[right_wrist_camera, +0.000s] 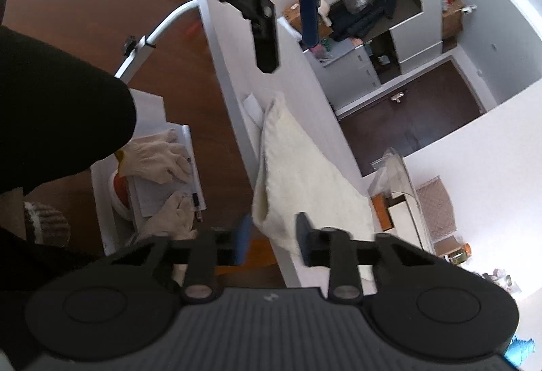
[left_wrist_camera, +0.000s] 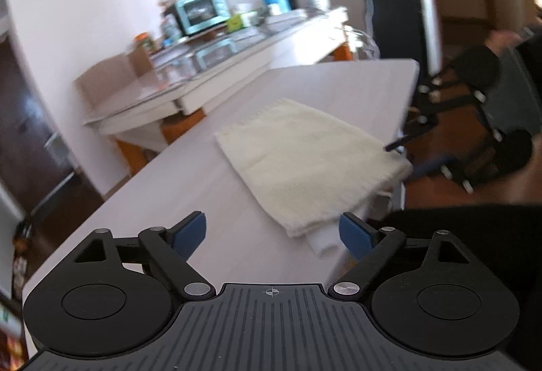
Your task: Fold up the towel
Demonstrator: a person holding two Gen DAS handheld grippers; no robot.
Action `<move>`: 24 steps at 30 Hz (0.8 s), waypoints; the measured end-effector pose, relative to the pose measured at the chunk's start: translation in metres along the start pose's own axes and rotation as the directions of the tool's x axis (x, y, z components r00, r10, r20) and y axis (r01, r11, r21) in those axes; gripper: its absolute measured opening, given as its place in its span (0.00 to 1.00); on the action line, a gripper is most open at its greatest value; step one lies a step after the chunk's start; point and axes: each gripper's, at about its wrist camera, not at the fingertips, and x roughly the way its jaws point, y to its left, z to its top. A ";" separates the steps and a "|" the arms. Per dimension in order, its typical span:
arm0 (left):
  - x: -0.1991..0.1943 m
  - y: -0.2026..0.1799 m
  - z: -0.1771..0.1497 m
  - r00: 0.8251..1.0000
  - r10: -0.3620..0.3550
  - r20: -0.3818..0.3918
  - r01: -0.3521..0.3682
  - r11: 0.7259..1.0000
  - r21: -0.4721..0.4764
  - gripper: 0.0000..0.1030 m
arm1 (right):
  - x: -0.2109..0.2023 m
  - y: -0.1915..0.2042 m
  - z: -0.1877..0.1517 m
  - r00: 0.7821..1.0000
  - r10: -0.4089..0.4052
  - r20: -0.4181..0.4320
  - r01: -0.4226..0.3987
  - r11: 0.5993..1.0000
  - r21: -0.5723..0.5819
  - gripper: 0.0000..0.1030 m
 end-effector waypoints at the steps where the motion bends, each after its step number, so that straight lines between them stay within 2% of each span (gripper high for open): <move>1: 0.002 -0.004 -0.001 1.000 -0.009 0.000 0.009 0.999 0.032 0.88 | -0.002 -0.004 0.000 1.000 -0.002 0.003 0.002 1.000 0.015 0.08; 4: 0.009 -0.017 0.000 1.000 -0.010 0.025 0.007 0.992 0.130 0.88 | -0.006 -0.019 0.001 1.000 0.023 0.001 -0.023 0.995 0.095 0.07; 6: 0.014 -0.021 0.000 0.999 -0.011 0.041 0.005 0.987 0.163 0.88 | -0.011 -0.046 -0.002 0.998 0.061 0.016 -0.063 0.973 0.221 0.07; 8: 0.022 -0.029 0.004 0.997 -0.024 0.068 0.009 0.975 0.223 0.88 | -0.015 -0.065 -0.005 0.996 0.080 0.034 -0.087 0.950 0.300 0.07; 12: 0.033 -0.039 0.008 0.994 -0.059 0.088 0.029 0.951 0.309 0.86 | -0.021 -0.089 -0.011 0.994 0.092 0.057 -0.106 0.924 0.366 0.07; 15: 0.042 -0.046 0.012 0.993 -0.088 0.084 0.051 0.928 0.368 0.79 | -0.024 -0.101 -0.016 0.993 0.097 0.071 -0.117 0.911 0.394 0.07; 16: 0.045 -0.048 0.012 0.992 -0.092 0.082 0.054 0.924 0.380 0.74 | -0.026 -0.105 -0.017 0.993 0.094 0.076 -0.117 0.907 0.404 0.07; 21: 0.052 -0.060 0.009 0.993 -0.080 0.084 0.033 0.888 0.460 0.66 | -0.031 -0.118 -0.020 0.992 0.084 0.091 -0.116 0.890 0.440 0.07; 22: 0.052 -0.062 0.009 0.993 -0.080 0.086 0.030 0.883 0.469 0.60 | -0.031 -0.119 -0.021 0.992 0.085 0.092 -0.117 0.889 0.443 0.07; 23: 0.052 -0.063 0.010 0.993 -0.076 0.087 0.025 0.881 0.473 0.47 | -0.032 -0.120 -0.022 0.992 0.085 0.093 -0.118 0.887 0.447 0.07; 24: 0.052 -0.063 0.010 0.994 -0.074 0.085 0.025 0.879 0.476 0.41 | -0.032 -0.120 -0.022 0.992 0.085 0.093 -0.119 0.885 0.451 0.07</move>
